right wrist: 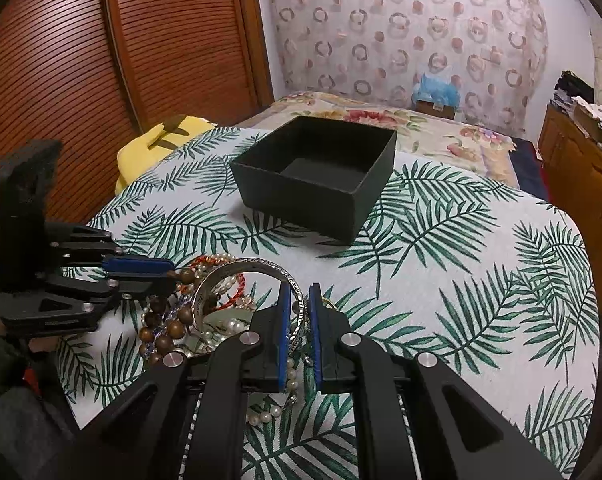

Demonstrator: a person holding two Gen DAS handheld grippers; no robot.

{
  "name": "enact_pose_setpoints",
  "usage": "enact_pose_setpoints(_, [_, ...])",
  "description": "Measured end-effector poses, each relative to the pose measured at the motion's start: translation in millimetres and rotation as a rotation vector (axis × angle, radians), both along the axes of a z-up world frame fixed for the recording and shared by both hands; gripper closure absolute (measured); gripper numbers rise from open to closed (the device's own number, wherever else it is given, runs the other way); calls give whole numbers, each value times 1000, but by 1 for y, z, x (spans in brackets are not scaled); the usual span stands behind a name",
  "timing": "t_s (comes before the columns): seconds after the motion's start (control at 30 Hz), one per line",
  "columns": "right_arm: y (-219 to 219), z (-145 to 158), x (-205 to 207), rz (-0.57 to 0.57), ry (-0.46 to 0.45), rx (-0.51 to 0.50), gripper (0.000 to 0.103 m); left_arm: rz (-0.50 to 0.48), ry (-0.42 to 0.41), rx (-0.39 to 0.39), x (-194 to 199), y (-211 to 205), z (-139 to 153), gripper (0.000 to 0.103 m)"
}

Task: Organize jewelry
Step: 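Grasp the brown wooden bead bracelet with the left tool while the right tool holds the silver bangle, then carry the bangle and bead bracelet into the black box while opening both tools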

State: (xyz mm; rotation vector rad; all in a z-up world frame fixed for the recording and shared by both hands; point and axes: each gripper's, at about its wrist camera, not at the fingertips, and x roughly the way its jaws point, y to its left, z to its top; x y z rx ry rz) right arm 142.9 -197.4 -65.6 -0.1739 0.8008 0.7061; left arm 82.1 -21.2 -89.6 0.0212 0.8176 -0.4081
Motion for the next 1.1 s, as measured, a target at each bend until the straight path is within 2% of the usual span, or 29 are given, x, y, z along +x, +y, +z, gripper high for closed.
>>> enact_pose_setpoints(0.23, [-2, 14, 6, -21, -44, 14, 93, -7, -116, -41, -19, -6, 40, 91])
enact_pose_setpoints(0.5, [2, 27, 15, -34, -69, 20, 93, 7, -192, -85, -18, 1, 77, 91])
enact_pose_setpoints(0.67, [6, 32, 23, -41, -94, 9, 93, 25, -232, -70, -15, 6, 94, 91])
enact_pose_setpoints(1.1, [43, 40, 84, -54, -197, -27, 92, 98, -245, -36, 35, 31, 93, 91])
